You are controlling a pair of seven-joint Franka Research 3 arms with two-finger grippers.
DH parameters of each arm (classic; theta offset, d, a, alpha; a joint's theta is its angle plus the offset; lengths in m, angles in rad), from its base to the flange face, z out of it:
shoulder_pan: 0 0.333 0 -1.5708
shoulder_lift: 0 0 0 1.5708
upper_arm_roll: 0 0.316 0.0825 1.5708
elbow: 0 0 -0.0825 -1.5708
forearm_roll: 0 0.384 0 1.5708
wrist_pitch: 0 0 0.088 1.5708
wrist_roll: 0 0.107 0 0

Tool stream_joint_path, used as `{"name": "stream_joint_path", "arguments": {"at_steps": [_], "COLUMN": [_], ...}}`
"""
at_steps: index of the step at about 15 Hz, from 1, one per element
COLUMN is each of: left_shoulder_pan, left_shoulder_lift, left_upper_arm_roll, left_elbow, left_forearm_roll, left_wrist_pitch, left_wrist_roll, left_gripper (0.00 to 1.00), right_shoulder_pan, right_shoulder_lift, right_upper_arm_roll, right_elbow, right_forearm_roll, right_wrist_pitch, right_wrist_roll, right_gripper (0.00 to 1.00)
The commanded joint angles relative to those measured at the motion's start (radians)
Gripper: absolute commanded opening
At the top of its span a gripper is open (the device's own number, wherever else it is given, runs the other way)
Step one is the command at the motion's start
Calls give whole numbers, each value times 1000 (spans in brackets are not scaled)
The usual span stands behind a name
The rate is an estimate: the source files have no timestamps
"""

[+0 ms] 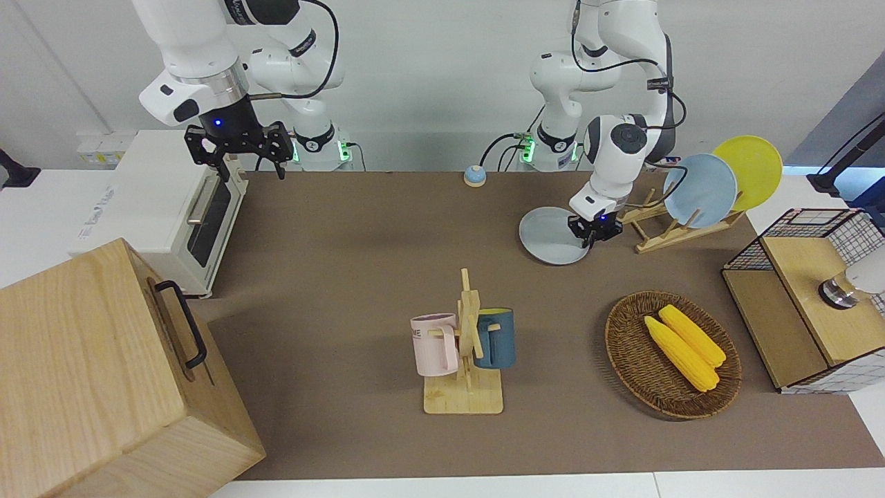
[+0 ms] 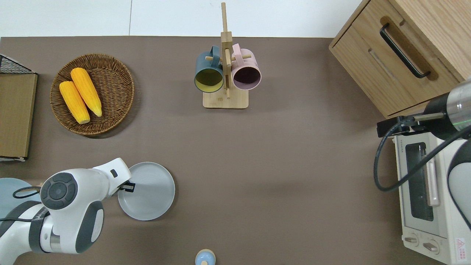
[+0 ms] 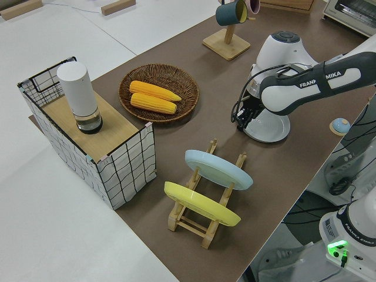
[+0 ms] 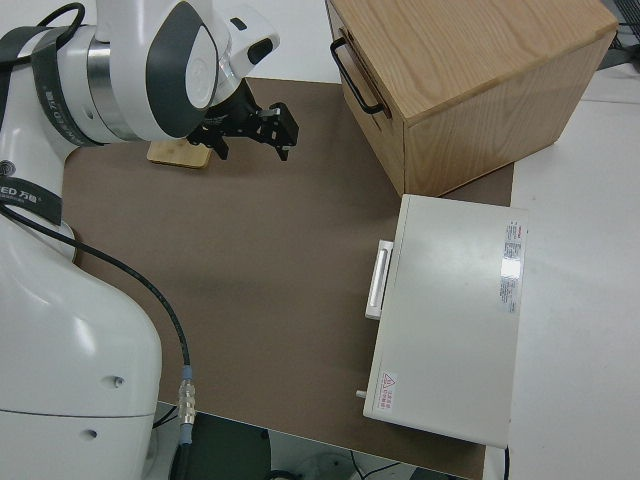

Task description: Pick gray plate from table and place it on lower plate rack with left arm

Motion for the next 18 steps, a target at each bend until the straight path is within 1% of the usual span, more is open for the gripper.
{"name": "stream_joint_path", "arguments": {"at_steps": [1, 4, 8, 14, 16, 18], "left_shoulder_pan": [5, 10, 10, 13, 11, 10], "left_shoulder_lift": [-7, -9, -27, -79, -104, -110], "left_upper_arm_roll": [5, 5, 11, 17, 22, 22], "left_elbow": [-20, -16, -2, 35, 67, 107], "left_forearm_roll": [19, 19, 19, 17, 17, 17], "left_wrist_pitch": [13, -4, -41, -162, -237, -309], "left_wrist_roll": [-2, 0, 1, 26, 26, 26], "left_gripper": [0, 0, 0, 0, 0, 0], "right_shoulder_pan": [-22, -22, -22, -22, -22, -22], "right_shoulder_lift": [10, 10, 10, 10, 10, 10], "right_upper_arm_roll": [21, 21, 21, 21, 21, 21], "right_elbow": [20, 21, 22, 22, 20, 21], "right_forearm_roll": [-3, -3, -3, -3, -3, -3], "right_wrist_pitch": [-16, -16, -16, -16, -16, -16], "right_wrist_roll": [15, 13, 13, 13, 13, 13], "right_gripper": [983, 983, 983, 983, 983, 983]}}
